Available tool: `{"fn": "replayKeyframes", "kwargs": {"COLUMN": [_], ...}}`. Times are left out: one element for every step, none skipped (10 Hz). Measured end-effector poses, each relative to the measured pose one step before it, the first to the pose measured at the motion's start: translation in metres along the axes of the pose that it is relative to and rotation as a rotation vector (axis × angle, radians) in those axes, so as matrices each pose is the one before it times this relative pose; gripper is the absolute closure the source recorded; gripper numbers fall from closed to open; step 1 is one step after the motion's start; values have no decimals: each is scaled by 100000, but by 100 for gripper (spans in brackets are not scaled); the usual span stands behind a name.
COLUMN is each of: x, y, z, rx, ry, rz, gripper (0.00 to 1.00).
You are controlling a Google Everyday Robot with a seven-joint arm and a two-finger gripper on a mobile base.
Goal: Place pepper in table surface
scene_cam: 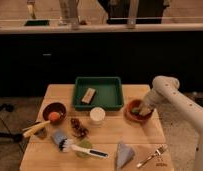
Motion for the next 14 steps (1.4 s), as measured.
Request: {"fn": "replayKeyframes", "kwargs": {"x": [-50,-466,-207,104,-135,-545,-404,-269,-203,-555,-667,-668,-945,-832], "y": [73,-63,78,212,263,461,730,725,798,1088,1061,1057,1374,1186], "z": [-939,-570,-684,-712,-710,-713,-812,-510,-715,-679,-509,-331,-28,154], "rx": [1813,1528,1639,1261,1208,1098,1148,427,791,348,76,-206,-999,-1130], "ry": [-1007,-1044,-995,-678,-808,-808,-747,-584,-806,-951,-1048,-1018,-1235,-1015], "rz": [-117,-877,-713,-241,-949,-2359,-2559,-2011,-2075,-3320,-3356,-3230,-3664,-2944], "gripper": [100,100,100,100,100,100,100,100,100,100,100,100,100,100]}}
